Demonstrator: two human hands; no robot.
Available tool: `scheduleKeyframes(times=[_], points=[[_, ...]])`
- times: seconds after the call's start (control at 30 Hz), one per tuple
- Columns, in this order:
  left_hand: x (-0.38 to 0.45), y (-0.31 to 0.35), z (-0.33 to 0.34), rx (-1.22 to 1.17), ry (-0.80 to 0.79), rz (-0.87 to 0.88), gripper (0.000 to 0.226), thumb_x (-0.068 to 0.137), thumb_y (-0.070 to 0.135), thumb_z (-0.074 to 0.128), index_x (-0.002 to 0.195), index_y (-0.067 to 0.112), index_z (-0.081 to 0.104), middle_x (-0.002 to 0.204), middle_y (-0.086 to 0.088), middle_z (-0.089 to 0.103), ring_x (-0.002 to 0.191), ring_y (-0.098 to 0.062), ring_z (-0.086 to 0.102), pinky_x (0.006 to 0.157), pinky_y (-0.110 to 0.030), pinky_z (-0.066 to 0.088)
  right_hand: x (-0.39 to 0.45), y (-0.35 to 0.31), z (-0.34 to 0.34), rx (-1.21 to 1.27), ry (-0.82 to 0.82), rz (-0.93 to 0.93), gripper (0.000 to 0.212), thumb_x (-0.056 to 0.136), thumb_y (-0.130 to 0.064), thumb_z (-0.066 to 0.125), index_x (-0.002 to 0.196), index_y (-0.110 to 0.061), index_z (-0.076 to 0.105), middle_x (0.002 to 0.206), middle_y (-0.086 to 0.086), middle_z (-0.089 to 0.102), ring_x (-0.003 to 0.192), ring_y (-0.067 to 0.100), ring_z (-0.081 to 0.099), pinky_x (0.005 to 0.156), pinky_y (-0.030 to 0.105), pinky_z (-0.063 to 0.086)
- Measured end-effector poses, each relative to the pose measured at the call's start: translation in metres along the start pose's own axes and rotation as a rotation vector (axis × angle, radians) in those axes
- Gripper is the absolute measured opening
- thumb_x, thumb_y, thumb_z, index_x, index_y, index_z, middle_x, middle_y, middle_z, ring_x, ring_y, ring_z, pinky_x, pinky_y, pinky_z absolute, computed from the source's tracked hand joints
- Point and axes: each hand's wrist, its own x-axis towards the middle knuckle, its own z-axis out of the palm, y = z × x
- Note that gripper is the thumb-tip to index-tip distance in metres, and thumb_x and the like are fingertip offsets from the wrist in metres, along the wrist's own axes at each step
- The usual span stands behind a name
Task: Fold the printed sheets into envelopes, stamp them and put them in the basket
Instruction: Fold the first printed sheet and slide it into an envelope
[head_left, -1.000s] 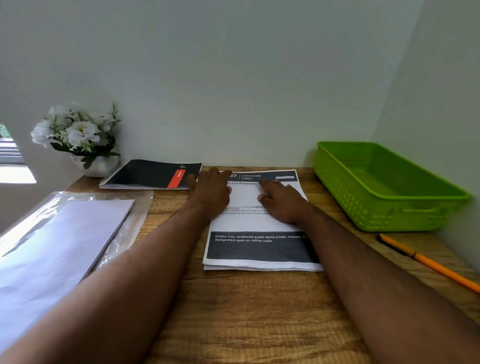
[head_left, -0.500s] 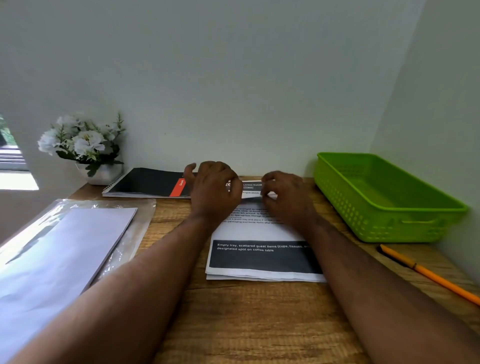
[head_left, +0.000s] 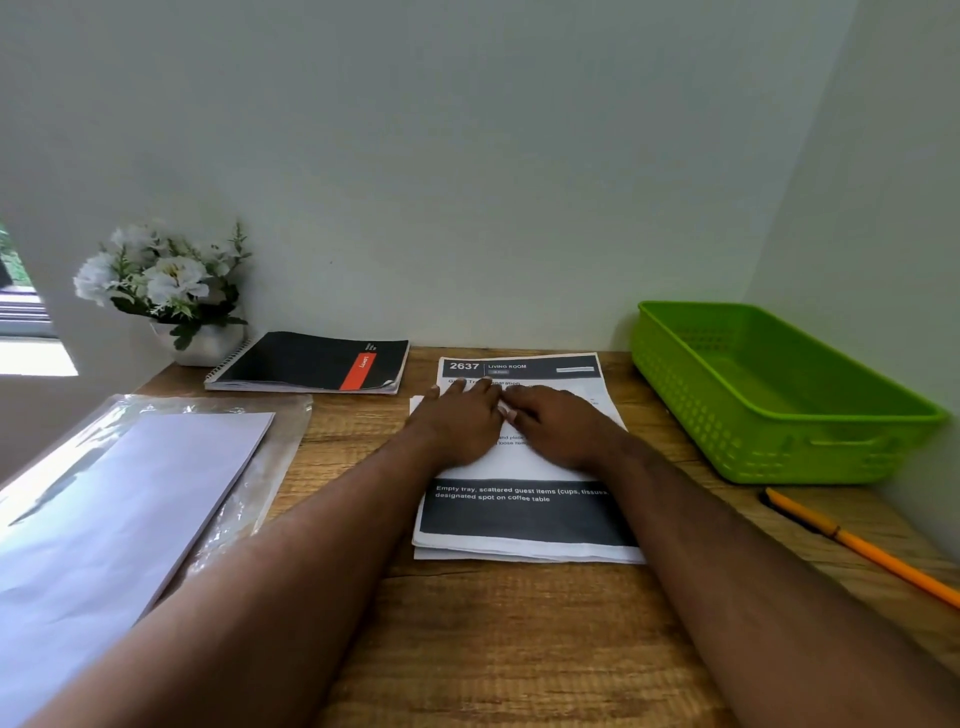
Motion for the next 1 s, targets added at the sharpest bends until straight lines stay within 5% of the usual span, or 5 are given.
scheduleKeyframes(times=[0.33, 0.5, 0.63, 0.83, 1.0], points=[[-0.005, -0.003, -0.003, 0.033, -0.072, -0.076, 0.061, 0.102, 0.048, 0.014, 0.155, 0.019, 0.003, 0.163, 0.001, -0.001, 0.149, -0.018, 0.000, 0.119, -0.050, 0.001, -0.003, -0.006, -0.004, -0.120, -0.115, 0.168, 0.050, 0.103, -0.039, 0.022, 0.151, -0.025, 0.021, 0.159, -0.008, 0.016, 0.146, 0.017, 0.015, 0.118, 0.043, 0.012], [-0.018, -0.016, -0.008, 0.017, -0.116, -0.143, 0.074, 0.097, 0.061, 0.014, 0.154, 0.018, -0.002, 0.162, -0.002, -0.006, 0.149, -0.020, -0.005, 0.119, -0.046, -0.002, -0.006, 0.010, -0.002, -0.156, -0.104, 0.348, 0.086, 0.088, -0.073, 0.017, 0.153, -0.016, 0.009, 0.161, 0.002, 0.007, 0.147, 0.021, 0.009, 0.118, 0.047, 0.009], [-0.025, -0.016, -0.007, -0.001, -0.098, -0.191, 0.078, 0.095, 0.066, 0.015, 0.154, 0.018, -0.001, 0.162, -0.001, -0.004, 0.149, -0.020, -0.004, 0.119, -0.051, -0.002, -0.005, 0.010, -0.002, -0.159, -0.139, 0.359, 0.091, 0.085, -0.078, 0.013, 0.153, -0.017, 0.004, 0.161, 0.001, 0.001, 0.148, 0.019, 0.004, 0.119, 0.047, 0.005], [-0.059, -0.018, -0.029, 0.026, 0.064, -0.239, 0.056, 0.101, 0.045, 0.034, 0.149, 0.017, 0.028, 0.155, -0.008, 0.031, 0.143, -0.027, 0.028, 0.118, -0.048, 0.014, -0.007, 0.009, -0.002, -0.162, -0.134, 0.361, 0.092, 0.084, -0.078, 0.011, 0.153, -0.018, 0.005, 0.161, -0.001, 0.000, 0.148, 0.020, 0.002, 0.117, 0.053, 0.003], [-0.097, -0.022, -0.055, -0.169, 0.226, -0.336, 0.030, 0.097, 0.030, 0.047, 0.123, 0.021, 0.058, 0.122, -0.003, 0.062, 0.110, -0.023, 0.058, 0.101, -0.045, 0.042, -0.013, -0.022, -0.016, -0.329, 0.164, 0.115, 0.081, 0.090, -0.071, 0.011, 0.151, -0.019, 0.021, 0.160, -0.001, 0.015, 0.148, 0.019, 0.005, 0.118, 0.048, 0.002]])
